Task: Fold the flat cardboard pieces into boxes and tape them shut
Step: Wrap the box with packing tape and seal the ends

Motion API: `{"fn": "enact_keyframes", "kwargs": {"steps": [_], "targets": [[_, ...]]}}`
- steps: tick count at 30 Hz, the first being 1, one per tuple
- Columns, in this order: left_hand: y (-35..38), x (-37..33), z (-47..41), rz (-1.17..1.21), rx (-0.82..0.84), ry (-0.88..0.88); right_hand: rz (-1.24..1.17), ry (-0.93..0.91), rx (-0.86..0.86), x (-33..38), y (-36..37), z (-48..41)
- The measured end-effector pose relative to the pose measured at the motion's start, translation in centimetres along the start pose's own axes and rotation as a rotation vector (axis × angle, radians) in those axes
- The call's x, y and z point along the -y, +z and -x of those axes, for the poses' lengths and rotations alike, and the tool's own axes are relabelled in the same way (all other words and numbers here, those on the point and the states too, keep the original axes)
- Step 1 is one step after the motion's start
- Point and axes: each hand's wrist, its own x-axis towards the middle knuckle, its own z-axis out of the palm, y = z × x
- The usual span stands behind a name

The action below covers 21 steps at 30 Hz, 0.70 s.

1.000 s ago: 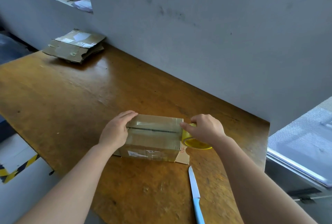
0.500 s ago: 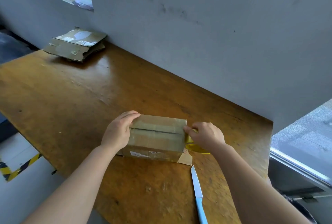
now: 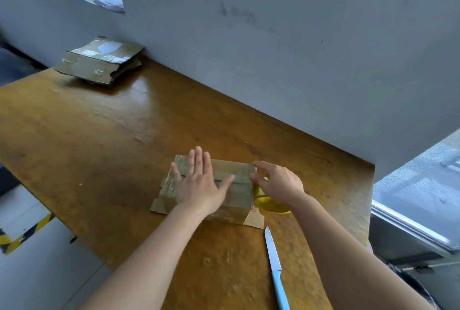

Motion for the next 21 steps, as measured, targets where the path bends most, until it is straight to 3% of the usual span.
{"fn": "enact_keyframes", "kwargs": {"steps": [4, 9, 12, 15, 17, 21], "targets": [[0.6, -0.3, -0.4, -0.034, 0.042, 0.078, 0.007, 0.029, -0.030, 1.1, -0.1, 0.5], [-1.2, 4.6, -2.0, -0.078, 0.122, 0.262, -0.102, 0.086, -0.012, 4.2, 1.1, 2.2], [-2.4, 7.5, -2.3, -0.114, 0.128, 0.127, -0.253, 0.075, 0.068, 7.0, 2.8, 2.7], [-3.2, 8.1, -1.3, 0.006, -0.039, -0.053, -0.452, 0.056, 0.185, 9.2, 3.2, 3.2], [-3.5, 7.8, -0.8, 0.037, -0.136, -0.036, -0.569, 0.044, 0.228, 10.3, 3.3, 3.5], [-3.1, 9.1, -1.1, 0.050, 0.004, -0.005, -0.837, 0.027, 0.343, 11.3, 4.0, 4.2]]}}
